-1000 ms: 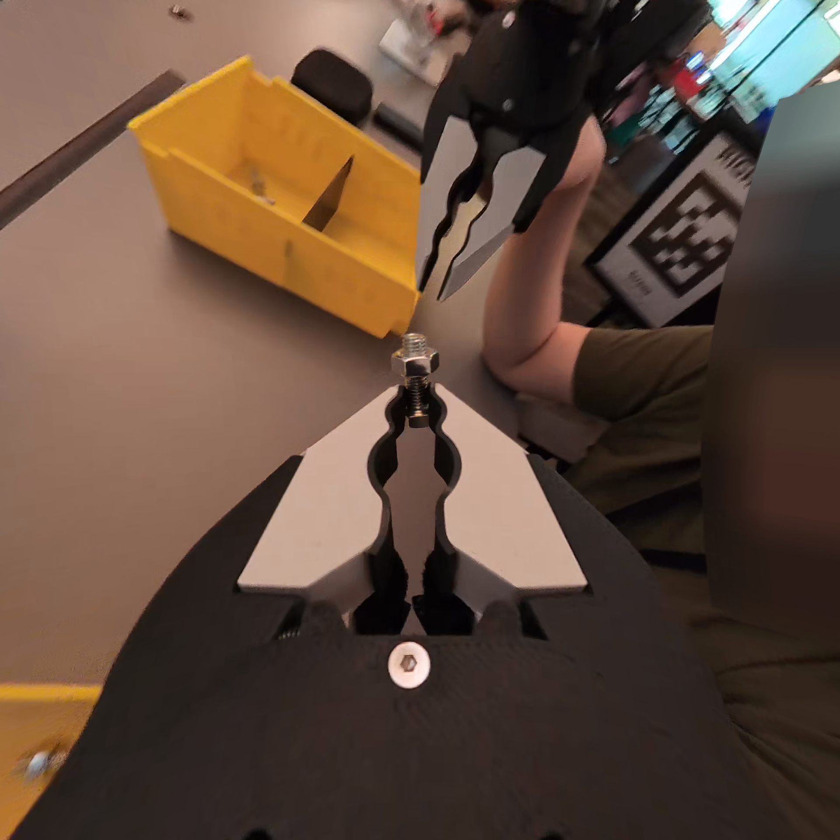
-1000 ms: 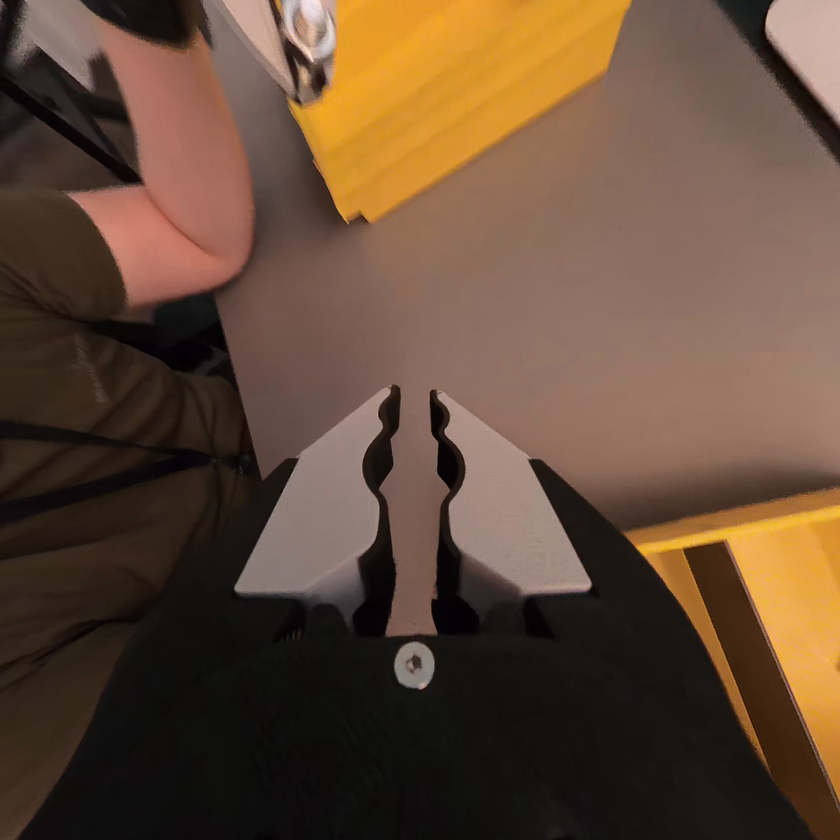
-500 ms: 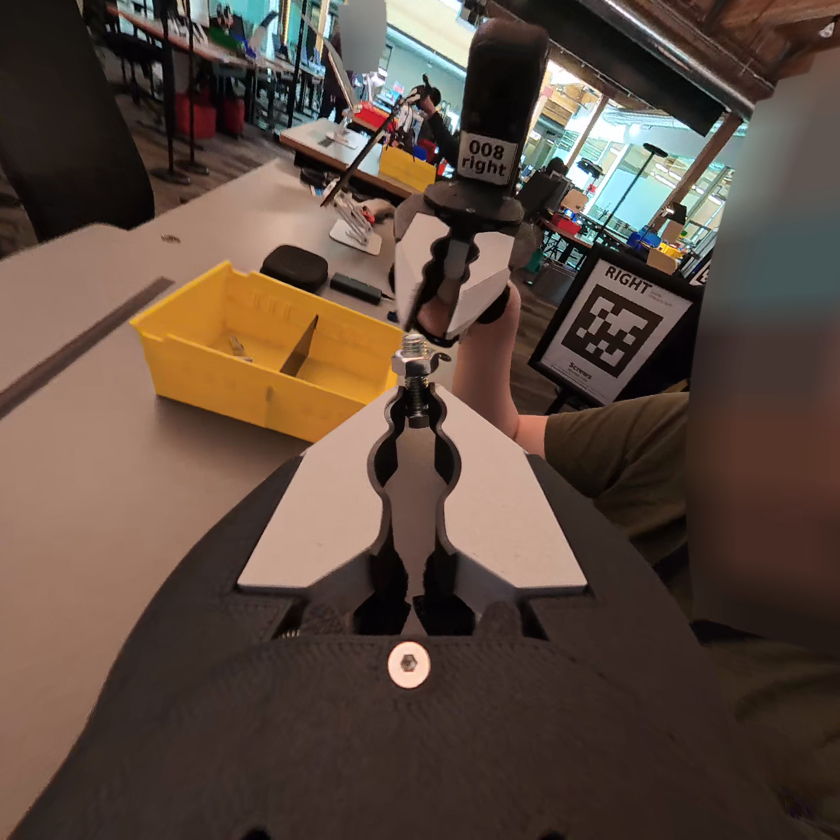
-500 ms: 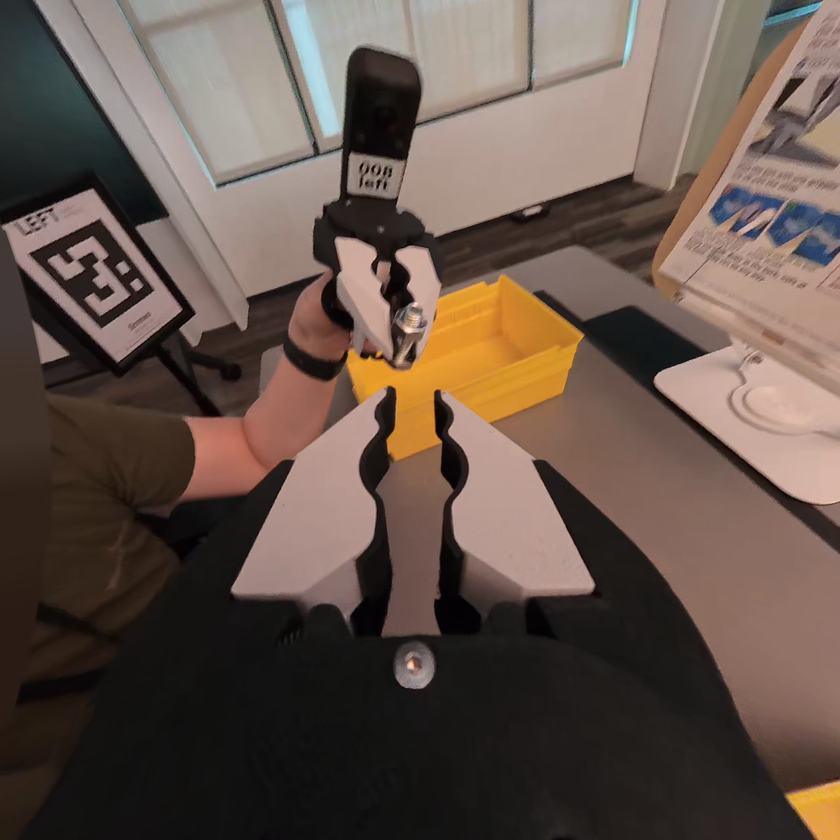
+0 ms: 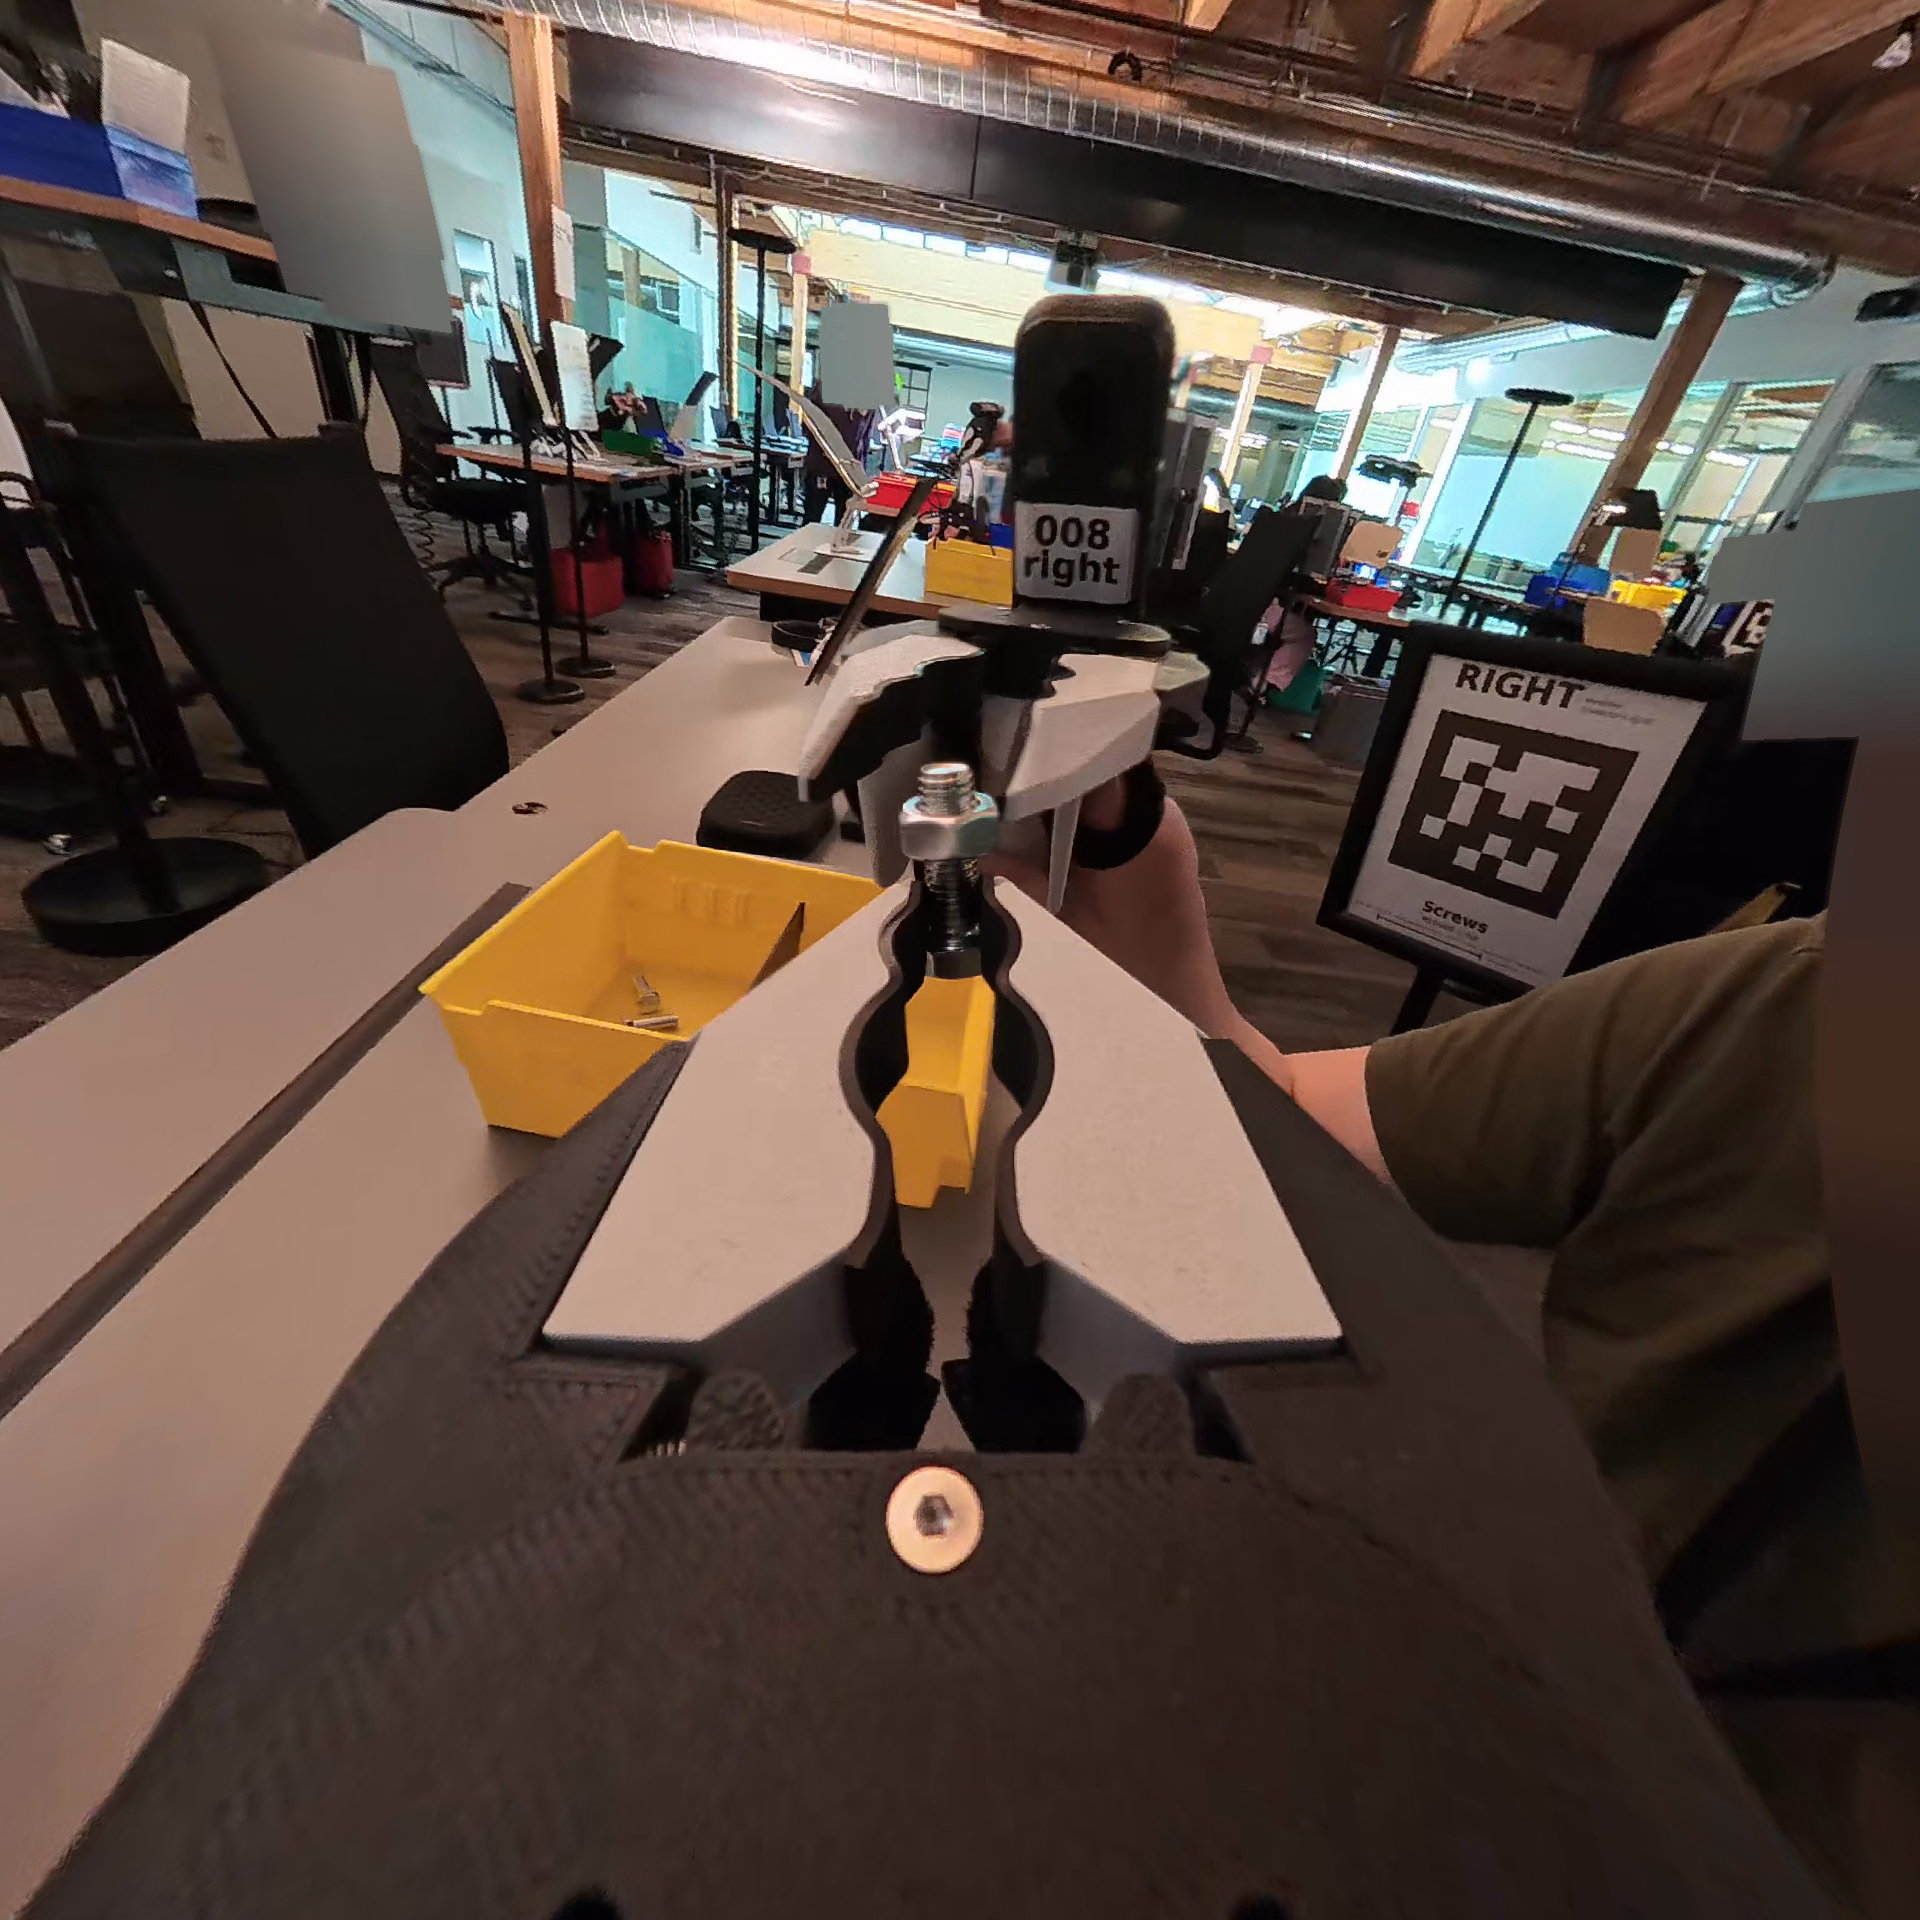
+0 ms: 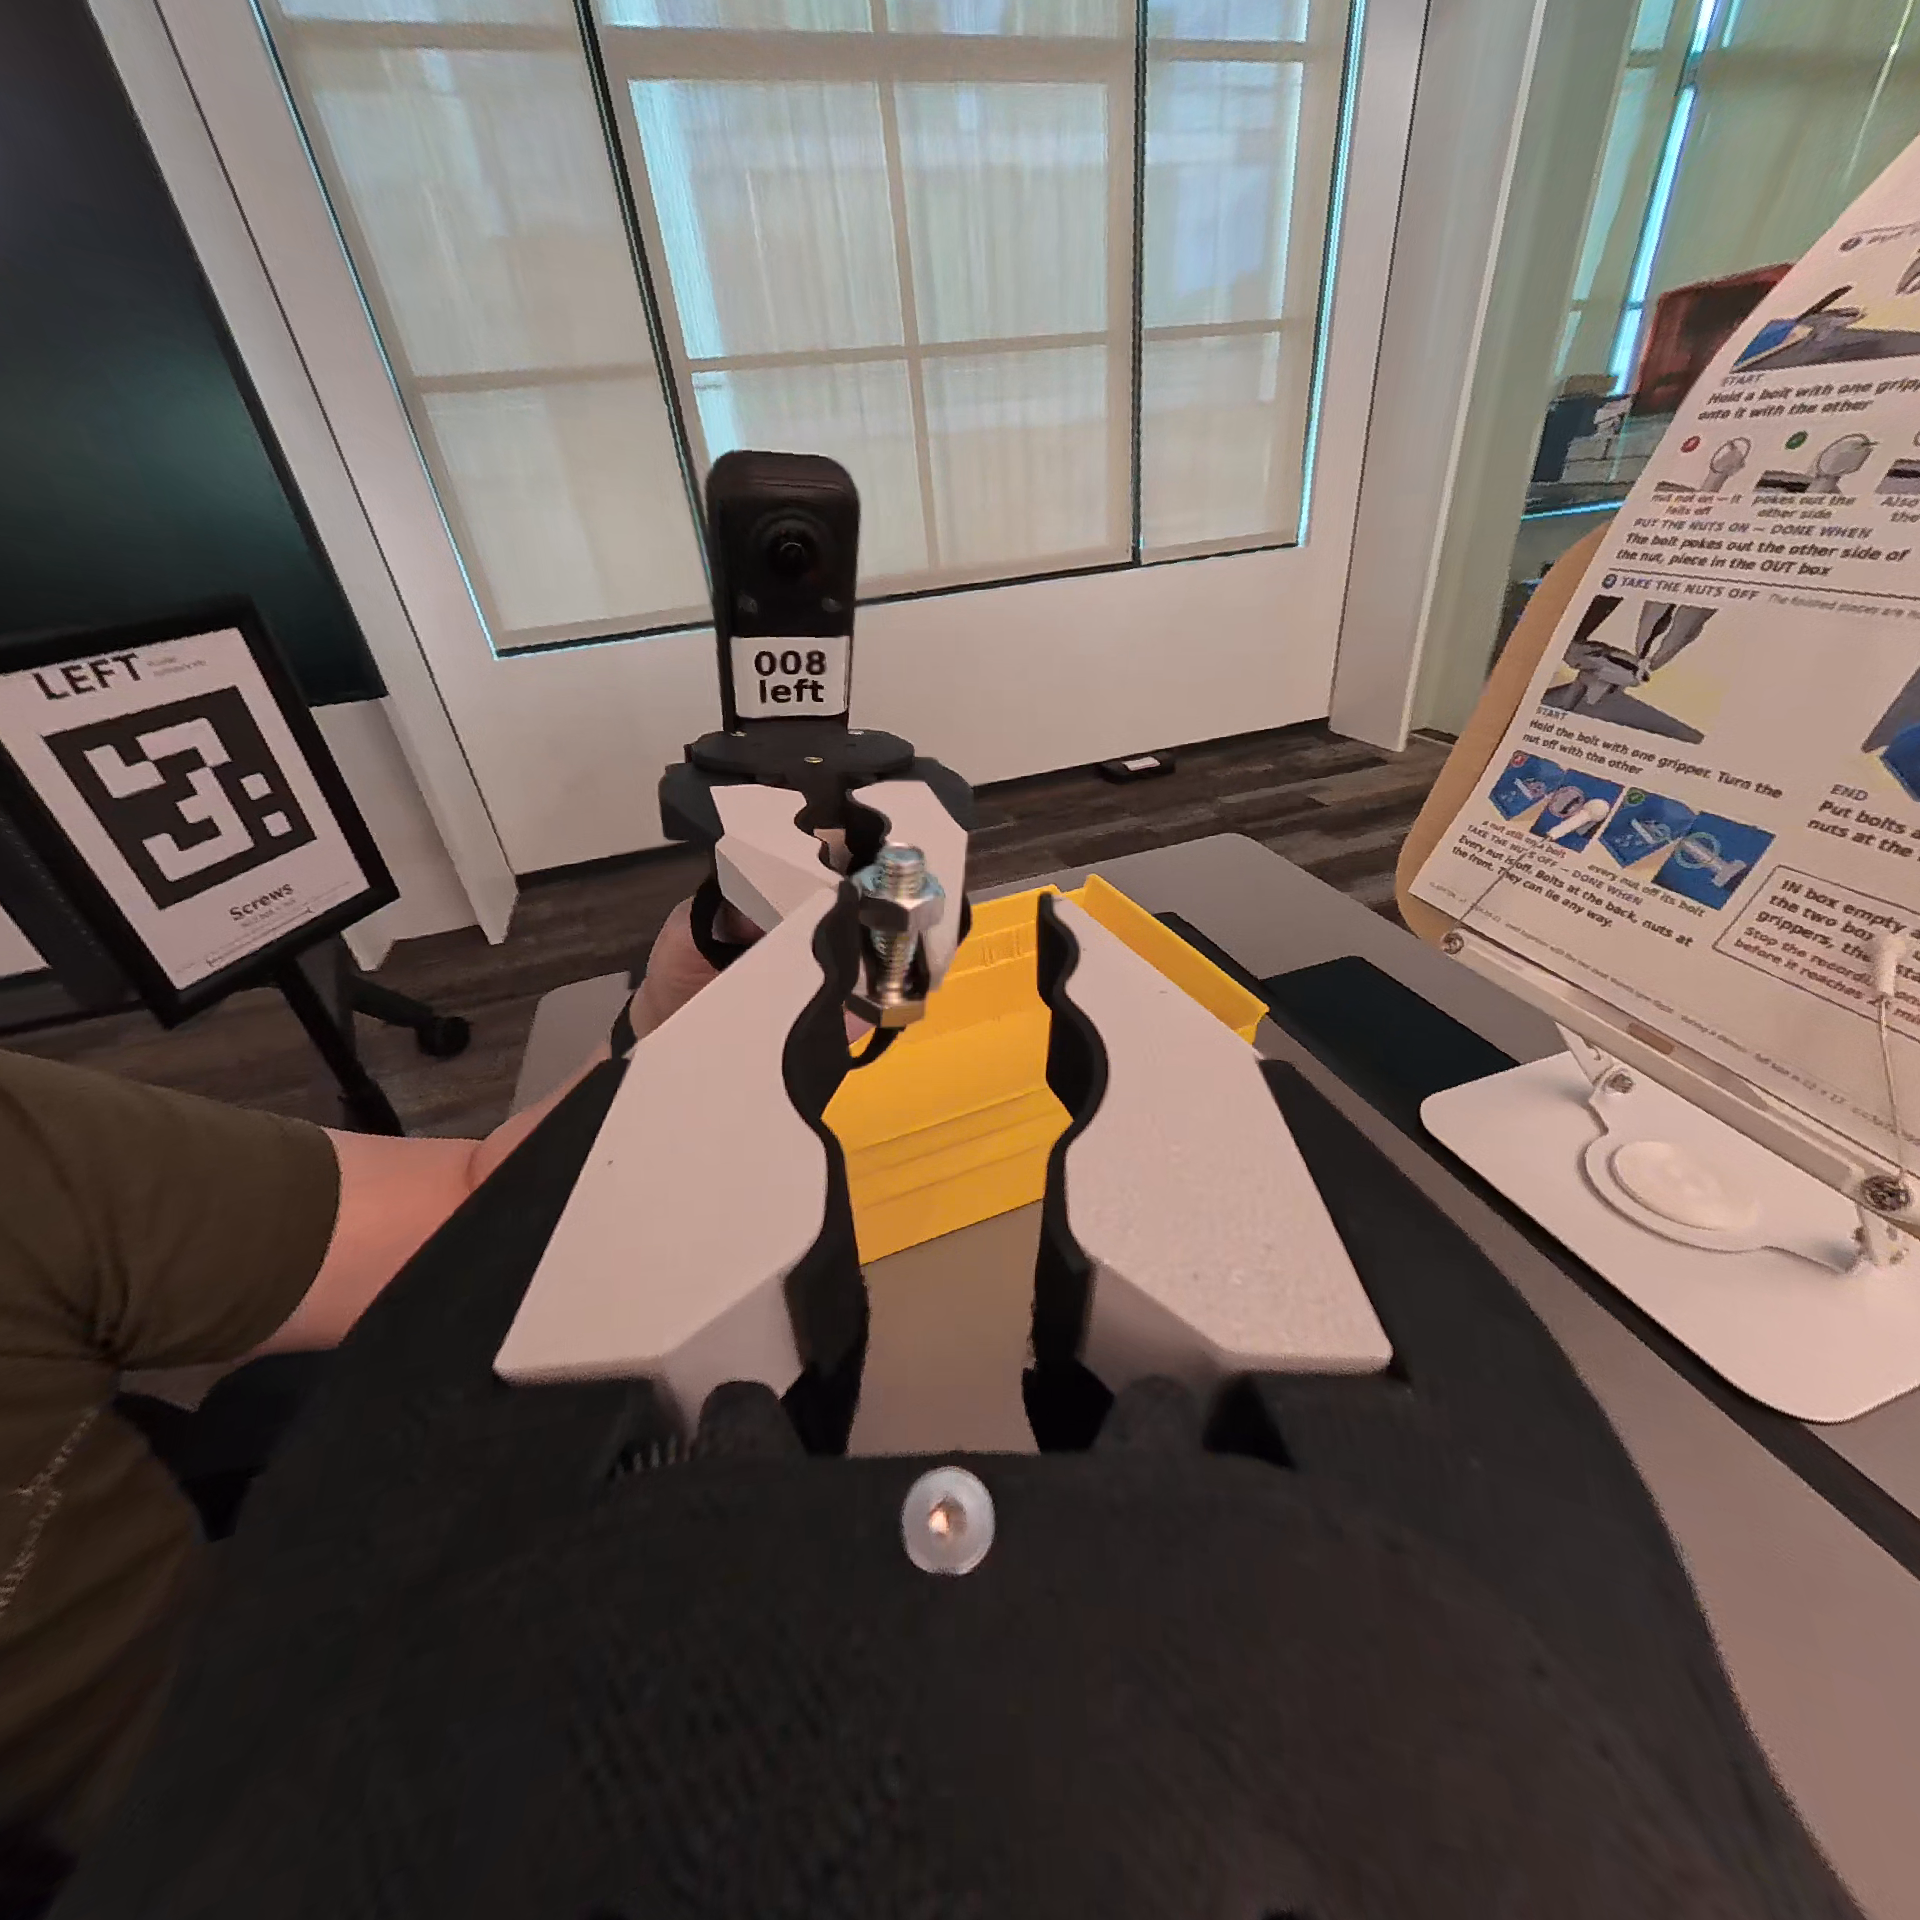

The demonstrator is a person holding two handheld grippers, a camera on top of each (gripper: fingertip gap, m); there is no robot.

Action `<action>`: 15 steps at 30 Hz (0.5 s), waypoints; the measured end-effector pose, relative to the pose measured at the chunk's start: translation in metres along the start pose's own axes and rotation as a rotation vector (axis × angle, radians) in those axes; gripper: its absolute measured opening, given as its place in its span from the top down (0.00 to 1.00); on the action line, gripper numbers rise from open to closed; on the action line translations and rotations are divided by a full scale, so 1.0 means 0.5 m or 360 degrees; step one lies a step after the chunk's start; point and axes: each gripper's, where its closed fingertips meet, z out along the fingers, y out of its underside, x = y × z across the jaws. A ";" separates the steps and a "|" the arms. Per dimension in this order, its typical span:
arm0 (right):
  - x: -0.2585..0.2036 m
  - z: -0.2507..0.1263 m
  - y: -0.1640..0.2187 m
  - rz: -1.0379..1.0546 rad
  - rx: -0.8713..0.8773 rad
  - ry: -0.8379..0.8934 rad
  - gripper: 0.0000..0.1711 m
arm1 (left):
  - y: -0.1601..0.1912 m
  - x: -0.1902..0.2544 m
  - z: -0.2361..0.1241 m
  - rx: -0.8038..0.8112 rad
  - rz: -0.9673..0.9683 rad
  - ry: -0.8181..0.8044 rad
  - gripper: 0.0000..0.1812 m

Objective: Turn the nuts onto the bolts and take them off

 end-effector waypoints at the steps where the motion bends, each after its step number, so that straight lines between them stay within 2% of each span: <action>1: 0.005 -0.005 -0.001 0.0036 0.0004 -0.0009 0.81 | -0.004 0.003 -0.003 0.0012 0.0019 0.0000 0.96; 4: 0.022 -0.021 -0.010 0.0115 0.0046 -0.0003 0.82 | -0.021 0.024 -0.016 0.0060 -0.0017 0.0087 0.96; 6: -0.002 -0.021 -0.019 0.0142 0.0081 -0.0099 0.81 | -0.018 0.019 -0.017 0.0032 -0.0028 0.0055 0.96; 9: -0.037 -0.005 -0.012 0.0158 0.0044 -0.0195 0.81 | -0.009 0.021 -0.007 -0.0001 -0.0006 0.0052 0.96; 12: -0.026 0.002 0.001 0.0179 0.0002 -0.0168 0.78 | -0.005 0.029 0.001 -0.0016 -0.0001 0.0075 0.96; 15: -0.005 -0.014 -0.006 0.0258 0.0037 -0.0173 0.83 | -0.012 0.034 -0.005 0.0006 0.0004 0.0088 0.96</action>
